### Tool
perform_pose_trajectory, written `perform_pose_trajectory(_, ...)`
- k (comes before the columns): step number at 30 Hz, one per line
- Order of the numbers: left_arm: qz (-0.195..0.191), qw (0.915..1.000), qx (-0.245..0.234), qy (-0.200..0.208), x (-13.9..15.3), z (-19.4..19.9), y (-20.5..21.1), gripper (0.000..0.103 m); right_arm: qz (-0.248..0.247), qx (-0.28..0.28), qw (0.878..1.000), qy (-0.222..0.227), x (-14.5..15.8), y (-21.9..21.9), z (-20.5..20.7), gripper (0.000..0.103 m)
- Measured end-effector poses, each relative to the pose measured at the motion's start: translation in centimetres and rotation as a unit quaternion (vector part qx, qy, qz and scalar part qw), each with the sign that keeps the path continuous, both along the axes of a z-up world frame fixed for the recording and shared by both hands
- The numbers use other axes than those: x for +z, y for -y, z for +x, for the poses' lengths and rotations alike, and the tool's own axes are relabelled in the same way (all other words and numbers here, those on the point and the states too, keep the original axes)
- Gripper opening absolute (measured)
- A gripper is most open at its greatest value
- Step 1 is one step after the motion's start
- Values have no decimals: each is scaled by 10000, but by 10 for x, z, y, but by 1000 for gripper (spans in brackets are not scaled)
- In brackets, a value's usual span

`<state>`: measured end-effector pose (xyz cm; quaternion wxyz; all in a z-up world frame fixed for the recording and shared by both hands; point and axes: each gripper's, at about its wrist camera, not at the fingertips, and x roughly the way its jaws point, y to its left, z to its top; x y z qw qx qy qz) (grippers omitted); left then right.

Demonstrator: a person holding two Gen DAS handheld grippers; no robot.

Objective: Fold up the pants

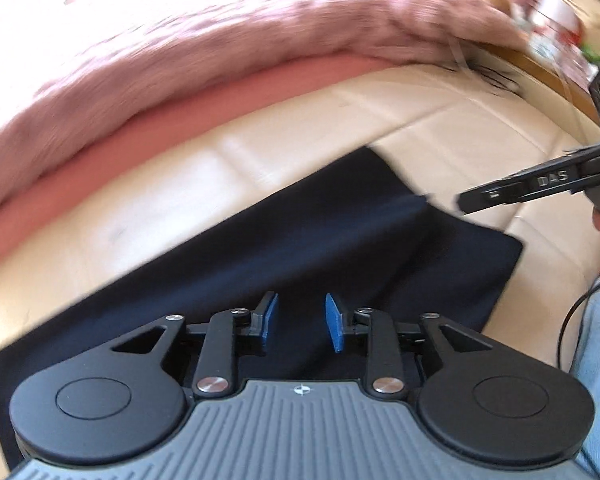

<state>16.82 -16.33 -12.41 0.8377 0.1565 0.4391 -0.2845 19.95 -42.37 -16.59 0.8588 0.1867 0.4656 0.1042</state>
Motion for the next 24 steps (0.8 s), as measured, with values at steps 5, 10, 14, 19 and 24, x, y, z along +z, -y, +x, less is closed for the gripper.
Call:
perform_pose_trajectory(5, 229, 9966, -787, 120, -17, -6, 66, 38, 250, -526, 9977, 348, 4, 9, -33, 14)
perform_pose_trajectory(10, 624, 9935, -834, 468, -36, -4, 103, 46, 641, -803, 9933, 530, -5, 18, -52, 14)
perform_pose_trajectory(14, 757, 9917, -861, 584, -38, 1, 112, 51, 800, -784, 9921, 565, -11, 19, -54, 15)
perform_pose_trajectory(19, 545, 9938, -864, 450, -38, 13, 110, 38, 933, -863, 9899, 636, -18, 21, -55, 16)
perform_pose_trajectory(24, 239, 9973, -655, 223, -21, 24, 98, 8, 850, -789, 9902, 776, -14, 18, -58, 17)
